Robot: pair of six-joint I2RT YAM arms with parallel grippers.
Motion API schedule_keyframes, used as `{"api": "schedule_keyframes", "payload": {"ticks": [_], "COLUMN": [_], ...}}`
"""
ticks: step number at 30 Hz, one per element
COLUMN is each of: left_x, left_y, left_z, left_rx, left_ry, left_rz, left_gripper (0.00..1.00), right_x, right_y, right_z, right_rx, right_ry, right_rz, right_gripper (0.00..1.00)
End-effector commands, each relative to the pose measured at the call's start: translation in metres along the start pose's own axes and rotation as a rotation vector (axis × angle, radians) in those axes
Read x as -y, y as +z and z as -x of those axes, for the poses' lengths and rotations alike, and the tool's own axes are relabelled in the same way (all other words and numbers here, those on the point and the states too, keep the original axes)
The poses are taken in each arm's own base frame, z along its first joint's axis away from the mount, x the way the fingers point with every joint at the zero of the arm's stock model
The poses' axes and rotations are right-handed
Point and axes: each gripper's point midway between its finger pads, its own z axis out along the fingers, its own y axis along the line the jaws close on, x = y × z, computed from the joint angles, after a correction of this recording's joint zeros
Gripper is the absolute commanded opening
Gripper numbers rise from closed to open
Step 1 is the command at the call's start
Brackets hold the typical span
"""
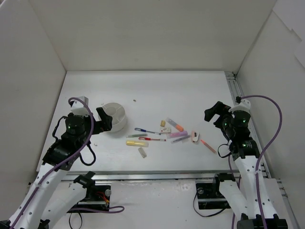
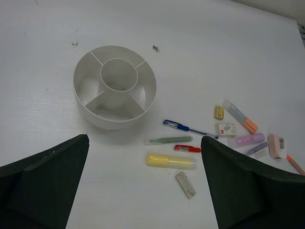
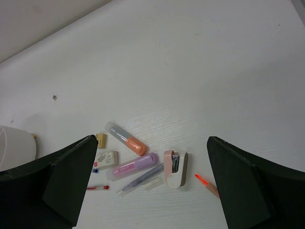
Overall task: Sort the stationery into containers
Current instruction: Pick up the pen from the center of the board.
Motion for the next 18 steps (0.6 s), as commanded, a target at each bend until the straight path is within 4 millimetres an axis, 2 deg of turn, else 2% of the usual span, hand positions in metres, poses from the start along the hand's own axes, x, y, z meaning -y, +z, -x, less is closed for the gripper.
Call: {"api": "schedule_keyframes", "payload": {"ticks": [1, 5, 10, 12, 13, 14, 18], "left_x": [0.011, 0.012, 0.018, 0.019, 0.025, 0.028, 0.033], "left_y": [0.004, 0.008, 0.019, 0.025, 0.027, 0.027, 0.033], "left_z": [0.017, 0.011, -0.006, -0.018, -0.025, -0.031, -0.073], "left_rx": [0.051, 0.034, -0.039, -0.082, -0.112, -0.136, -0.247], "left_ry": [0.002, -0.002, -0.010, -0.027, -0.037, -0.053, -0.165], "left_rz": [-0.044, -0.050, -0.077, -0.080, -0.111, -0.126, -0.112], "left_gripper": [0.99, 0.99, 0.99, 0.99, 0.99, 0.99, 0.99], "right_x": [-0.011, -0.009, -0.024, -0.028, -0.023, -0.032, -0.027], "right_y": [-0.007, -0.001, 0.014, 0.022, 0.026, 0.029, 0.036], "right_z": [0.028, 0.020, 0.004, -0.002, -0.002, -0.011, -0.018], "right_rx": [0.098, 0.055, -0.061, -0.109, -0.116, -0.141, -0.152], "right_ry": [0.005, 0.000, -0.021, -0.037, -0.040, -0.065, -0.078], "right_rz": [0.027, 0.021, 0.105, 0.131, 0.114, 0.126, 0.076], "right_gripper": [0.98, 0.98, 0.98, 0.98, 0.98, 0.98, 0.98]}}
